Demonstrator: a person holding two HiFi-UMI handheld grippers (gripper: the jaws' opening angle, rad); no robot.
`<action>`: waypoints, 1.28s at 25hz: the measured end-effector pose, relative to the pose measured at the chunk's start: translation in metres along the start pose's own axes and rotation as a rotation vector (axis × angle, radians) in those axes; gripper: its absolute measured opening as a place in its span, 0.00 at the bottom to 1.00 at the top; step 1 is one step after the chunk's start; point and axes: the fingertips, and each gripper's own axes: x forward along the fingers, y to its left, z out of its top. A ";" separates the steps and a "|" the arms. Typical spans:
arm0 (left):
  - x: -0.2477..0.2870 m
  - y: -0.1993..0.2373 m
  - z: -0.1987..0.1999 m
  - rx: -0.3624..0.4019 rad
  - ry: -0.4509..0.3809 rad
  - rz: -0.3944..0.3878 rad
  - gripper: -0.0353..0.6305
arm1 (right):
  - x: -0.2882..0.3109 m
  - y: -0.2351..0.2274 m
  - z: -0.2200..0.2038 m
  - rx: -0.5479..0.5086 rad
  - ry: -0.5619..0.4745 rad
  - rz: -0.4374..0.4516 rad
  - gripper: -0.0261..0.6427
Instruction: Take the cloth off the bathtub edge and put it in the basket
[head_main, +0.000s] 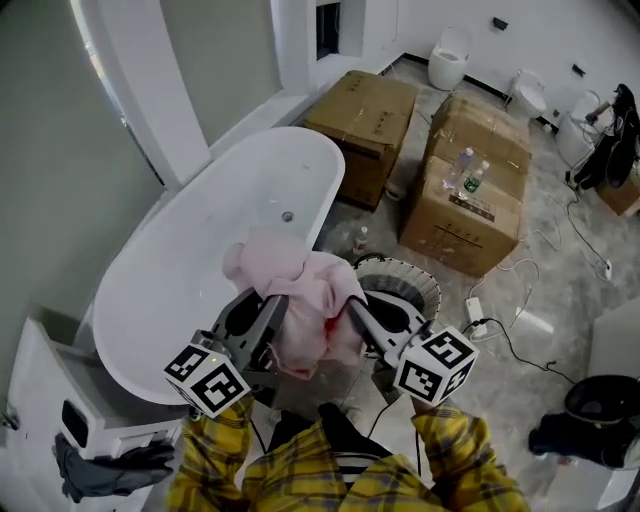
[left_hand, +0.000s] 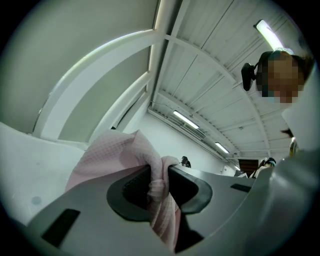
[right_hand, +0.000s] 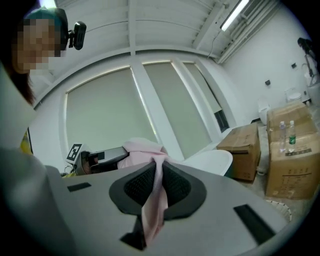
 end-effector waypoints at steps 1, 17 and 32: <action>0.013 -0.009 0.000 0.007 0.001 -0.022 0.21 | -0.010 -0.011 0.007 -0.006 -0.016 -0.021 0.12; 0.177 -0.107 -0.051 -0.010 0.130 -0.320 0.21 | -0.115 -0.127 0.056 -0.008 -0.159 -0.304 0.12; 0.252 -0.037 -0.180 -0.041 0.464 -0.386 0.21 | -0.111 -0.239 -0.042 0.193 -0.028 -0.522 0.12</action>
